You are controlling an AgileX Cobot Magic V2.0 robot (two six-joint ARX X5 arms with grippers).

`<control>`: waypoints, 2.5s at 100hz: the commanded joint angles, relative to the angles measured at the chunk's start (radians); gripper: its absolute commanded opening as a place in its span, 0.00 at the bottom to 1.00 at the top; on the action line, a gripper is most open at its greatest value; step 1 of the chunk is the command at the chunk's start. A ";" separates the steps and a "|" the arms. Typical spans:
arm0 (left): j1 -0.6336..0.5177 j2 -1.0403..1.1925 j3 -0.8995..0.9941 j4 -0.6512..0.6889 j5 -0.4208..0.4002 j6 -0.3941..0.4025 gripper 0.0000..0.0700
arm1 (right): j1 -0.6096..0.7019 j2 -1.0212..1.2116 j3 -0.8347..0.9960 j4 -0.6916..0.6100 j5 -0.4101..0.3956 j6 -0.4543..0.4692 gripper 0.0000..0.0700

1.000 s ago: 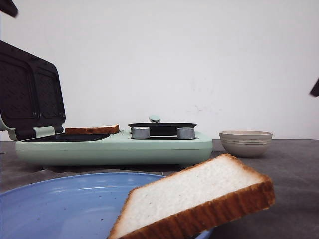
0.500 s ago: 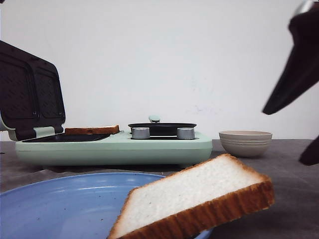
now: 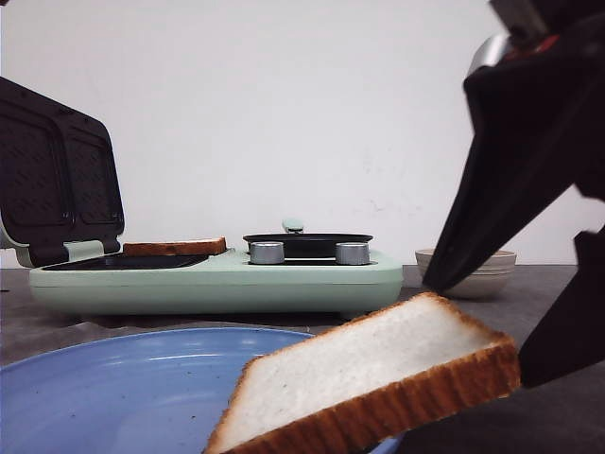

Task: Make breakfast with bread and shrimp
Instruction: 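Grasp the remaining bread slice on the blue plate with the right gripper, then carry the bread slice with the right gripper and lay it on the nearer grill plate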

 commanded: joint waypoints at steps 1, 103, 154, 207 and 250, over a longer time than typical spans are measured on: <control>0.002 0.004 0.005 0.011 -0.003 -0.001 1.00 | 0.023 0.027 0.013 0.031 0.019 0.019 0.58; 0.002 0.003 0.005 0.011 -0.003 -0.001 1.00 | 0.070 0.021 0.016 0.141 0.044 0.067 0.01; 0.002 0.003 0.005 0.017 -0.004 -0.002 1.00 | 0.066 -0.060 0.132 0.298 0.032 0.232 0.01; 0.002 -0.029 0.005 0.046 -0.085 0.005 1.00 | -0.013 0.272 0.550 0.251 -0.071 0.134 0.01; 0.002 -0.049 0.005 0.046 -0.103 0.009 1.00 | -0.022 0.644 0.960 0.142 -0.090 0.048 0.01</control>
